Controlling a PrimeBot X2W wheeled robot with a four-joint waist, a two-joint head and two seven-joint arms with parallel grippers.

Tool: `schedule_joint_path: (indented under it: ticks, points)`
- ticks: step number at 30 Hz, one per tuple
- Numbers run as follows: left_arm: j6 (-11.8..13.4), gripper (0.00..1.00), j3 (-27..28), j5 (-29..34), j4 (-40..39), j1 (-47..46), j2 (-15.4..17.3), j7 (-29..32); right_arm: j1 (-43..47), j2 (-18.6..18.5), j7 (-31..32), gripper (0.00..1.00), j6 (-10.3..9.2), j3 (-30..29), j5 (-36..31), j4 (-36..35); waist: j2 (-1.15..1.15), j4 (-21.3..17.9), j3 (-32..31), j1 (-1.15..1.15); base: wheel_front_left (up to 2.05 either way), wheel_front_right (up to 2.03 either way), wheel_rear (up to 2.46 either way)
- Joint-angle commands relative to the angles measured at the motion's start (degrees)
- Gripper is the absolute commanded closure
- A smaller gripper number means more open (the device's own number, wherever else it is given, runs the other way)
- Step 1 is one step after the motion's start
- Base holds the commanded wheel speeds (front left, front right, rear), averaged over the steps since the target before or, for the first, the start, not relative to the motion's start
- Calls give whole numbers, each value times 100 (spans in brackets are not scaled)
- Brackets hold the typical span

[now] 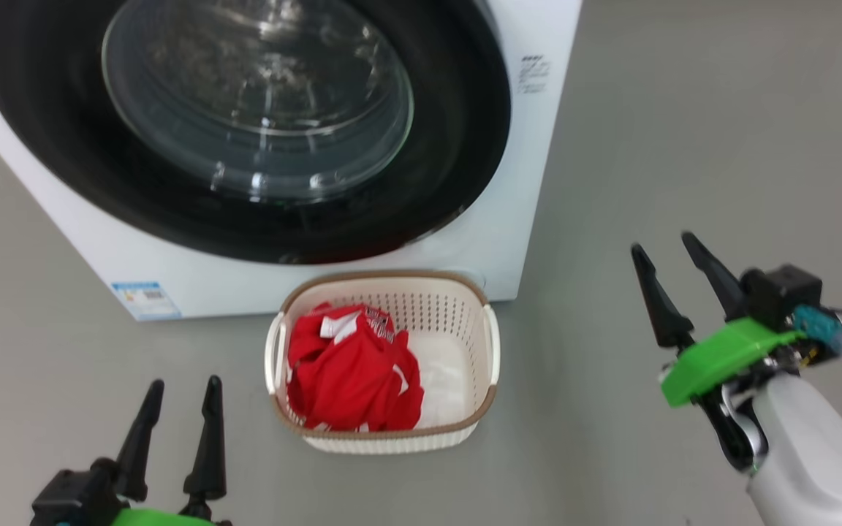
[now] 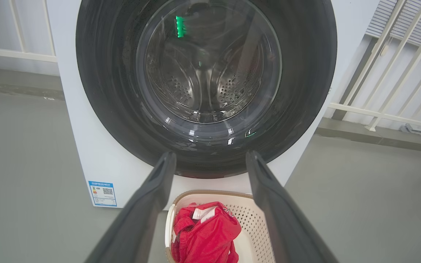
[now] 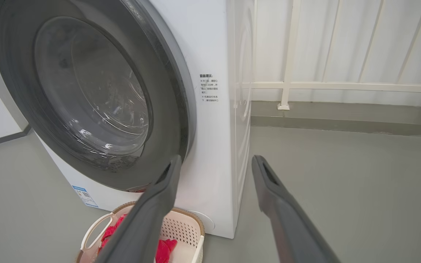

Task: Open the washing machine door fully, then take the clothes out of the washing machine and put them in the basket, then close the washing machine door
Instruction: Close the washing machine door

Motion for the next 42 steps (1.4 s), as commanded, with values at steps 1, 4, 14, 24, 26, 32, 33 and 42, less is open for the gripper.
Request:
schedule_joint_path:
  ticks: [1,4,14,24,26,32,33,42]
  points:
    - [-33,0,214,70,-118,10,56,-69,87,-5,-37,0,-6,18,-75,-185,0,-252,-348,0,0,0,0]
    - [-33,0,244,72,-105,133,48,-69,449,-23,-37,0,-6,-277,-277,-256,0,-297,-540,0,0,0,0]
    - [-33,0,412,57,-194,500,43,-69,1515,137,-37,0,-6,-733,-613,-1191,0,-361,-930,0,0,0,0]
    - [-33,0,511,129,-344,757,59,-69,2488,63,-37,0,-6,-750,-684,-2585,0,-307,-1134,0,0,0,0]
    - [-33,0,522,193,-377,808,59,-69,2643,55,-37,0,-6,-780,-676,-2753,0,-293,-1166,0,0,0,0]
    - [-33,0,451,264,-504,941,65,-69,2950,56,-37,0,-6,-859,-618,-2916,0,-273,-1236,0,0,0,0]
    - [-33,0,444,274,-517,959,64,-69,2984,61,-37,0,-6,-857,-602,-2923,0,-270,-1244,0,0,0,0]
    - [-33,0,462,267,-582,1064,44,-69,3126,78,-37,0,-6,-824,-586,-2953,0,-249,-1293,0,0,0,0]
